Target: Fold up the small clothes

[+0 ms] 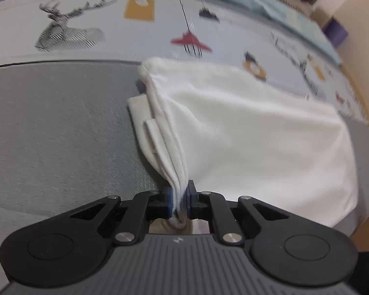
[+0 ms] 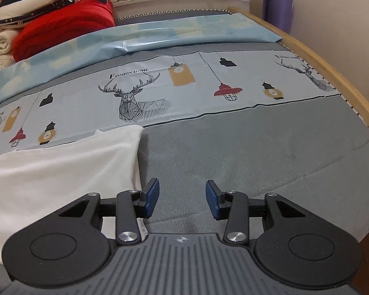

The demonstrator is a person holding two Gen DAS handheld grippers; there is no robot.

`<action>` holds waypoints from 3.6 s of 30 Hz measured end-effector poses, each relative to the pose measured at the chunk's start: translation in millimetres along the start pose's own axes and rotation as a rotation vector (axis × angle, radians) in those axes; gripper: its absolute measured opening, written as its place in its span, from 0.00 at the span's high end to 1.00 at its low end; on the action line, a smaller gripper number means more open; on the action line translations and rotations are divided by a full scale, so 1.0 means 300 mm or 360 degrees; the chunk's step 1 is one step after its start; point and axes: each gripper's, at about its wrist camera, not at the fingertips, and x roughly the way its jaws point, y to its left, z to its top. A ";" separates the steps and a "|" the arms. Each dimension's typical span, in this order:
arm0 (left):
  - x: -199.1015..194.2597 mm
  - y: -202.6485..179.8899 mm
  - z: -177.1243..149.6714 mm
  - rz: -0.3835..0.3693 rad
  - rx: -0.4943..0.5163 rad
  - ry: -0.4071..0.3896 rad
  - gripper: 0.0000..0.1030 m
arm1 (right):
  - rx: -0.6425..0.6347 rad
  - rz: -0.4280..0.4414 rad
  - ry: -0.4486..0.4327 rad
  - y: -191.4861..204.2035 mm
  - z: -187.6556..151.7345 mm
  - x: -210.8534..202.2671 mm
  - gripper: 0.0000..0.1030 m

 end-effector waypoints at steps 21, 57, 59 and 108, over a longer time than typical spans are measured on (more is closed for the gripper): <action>-0.198 -0.526 0.085 -0.0307 0.0023 -0.0064 0.90 | 0.0057 0.0107 -0.0080 0.018 0.031 -0.018 0.58; -0.246 -0.549 -0.179 0.0229 0.0627 -0.0310 0.21 | -0.0416 0.0280 0.0116 0.371 -0.095 -0.070 0.50; -0.324 -0.561 -0.232 0.0262 0.0556 -0.0446 0.17 | -0.0336 0.0290 -0.0033 0.347 -0.105 -0.173 0.49; -0.377 -0.702 -0.629 0.0239 0.0308 -0.0584 0.16 | -0.0345 0.0330 -0.0147 0.464 -0.474 -0.406 0.14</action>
